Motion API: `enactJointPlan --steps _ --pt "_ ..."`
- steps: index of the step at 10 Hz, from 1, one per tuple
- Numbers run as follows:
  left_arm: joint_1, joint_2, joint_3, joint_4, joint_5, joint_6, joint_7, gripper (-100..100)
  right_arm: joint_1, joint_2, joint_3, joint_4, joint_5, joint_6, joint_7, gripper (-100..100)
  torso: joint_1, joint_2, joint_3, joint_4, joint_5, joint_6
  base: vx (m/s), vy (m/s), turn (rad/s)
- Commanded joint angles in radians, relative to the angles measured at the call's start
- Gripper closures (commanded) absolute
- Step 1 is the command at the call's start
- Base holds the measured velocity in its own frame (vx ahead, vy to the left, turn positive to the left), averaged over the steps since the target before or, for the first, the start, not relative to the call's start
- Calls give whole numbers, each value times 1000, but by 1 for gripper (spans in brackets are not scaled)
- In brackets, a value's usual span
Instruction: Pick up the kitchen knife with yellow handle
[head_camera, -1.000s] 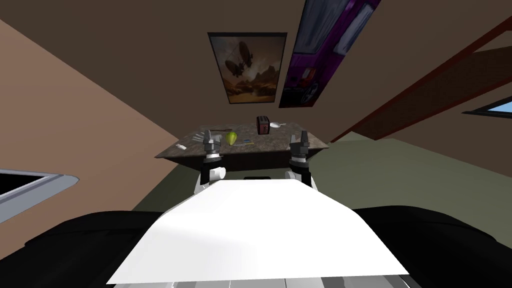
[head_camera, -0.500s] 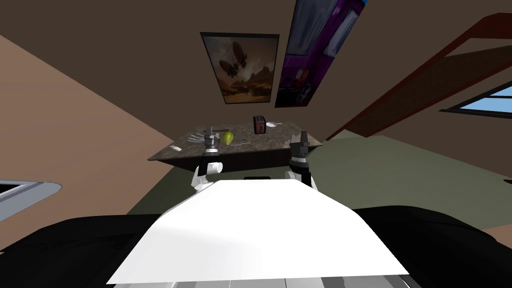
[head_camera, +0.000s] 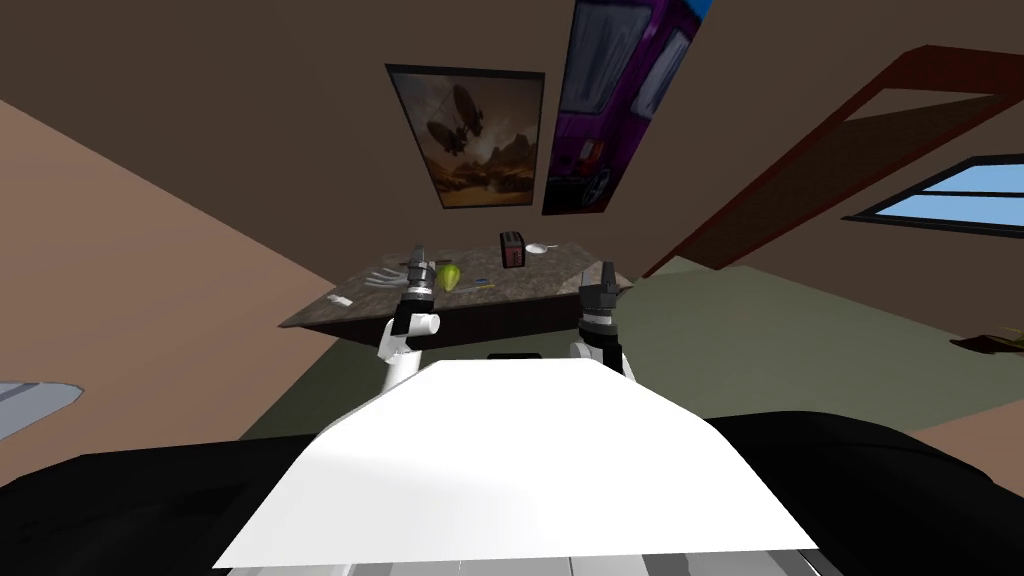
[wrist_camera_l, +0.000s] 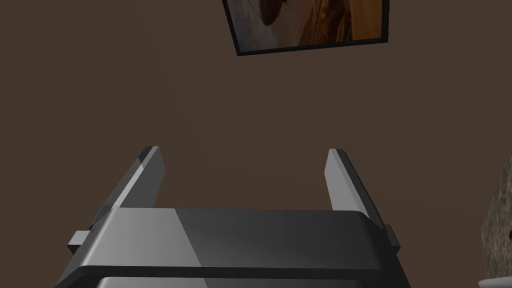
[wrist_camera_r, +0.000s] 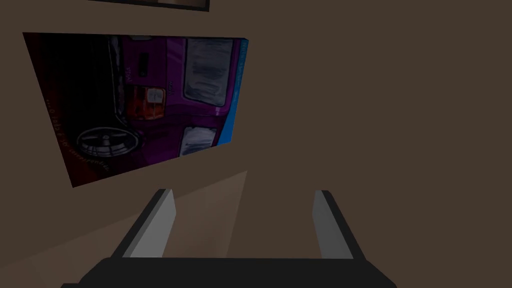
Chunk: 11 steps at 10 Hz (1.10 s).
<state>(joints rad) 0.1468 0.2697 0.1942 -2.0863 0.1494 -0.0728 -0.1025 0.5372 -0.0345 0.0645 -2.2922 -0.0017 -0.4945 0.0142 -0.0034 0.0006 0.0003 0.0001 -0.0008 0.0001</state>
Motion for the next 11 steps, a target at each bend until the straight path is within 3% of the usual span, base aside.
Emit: enactJointPlan --steps 1,2,5,6,7,8,11 --pt "-28 13 11 15 2 41 -1 -100 0 0 0 0 0 0 0 0 0 0 0 0 0 0 -14 -45 -31" --pt "-65 40 32 49 9 73 -2 -100 0 0 0 0 0 0 0 0 1 0 0 0 0 0 -11 -46 -73" --pt "-129 67 54 85 16 153 -2 -100 0 0 0 0 0 0 0 0 0 0 0 0 0 0 -9 -50 -44" --pt "-173 93 74 124 23 182 -2 -100 0 0 0 0 0 0 0 0 0 0 0 0 0 0 -3 -60 -82" --pt "-180 93 74 124 23 209 -2 -100 0 0 0 0 0 0 0 0 0 0 0 0 0 0 -1 -44 -28" --pt "-221 118 92 165 30 239 -3 -100 0 0 0 0 0 0 0 0 0 0 0 0 0 0 0 -55 -55" --pt "-285 142 109 209 38 335 -3 -100 0 0 0 0 0 0 0 0 0 -1 0 0 0 0 0 -44 -40"
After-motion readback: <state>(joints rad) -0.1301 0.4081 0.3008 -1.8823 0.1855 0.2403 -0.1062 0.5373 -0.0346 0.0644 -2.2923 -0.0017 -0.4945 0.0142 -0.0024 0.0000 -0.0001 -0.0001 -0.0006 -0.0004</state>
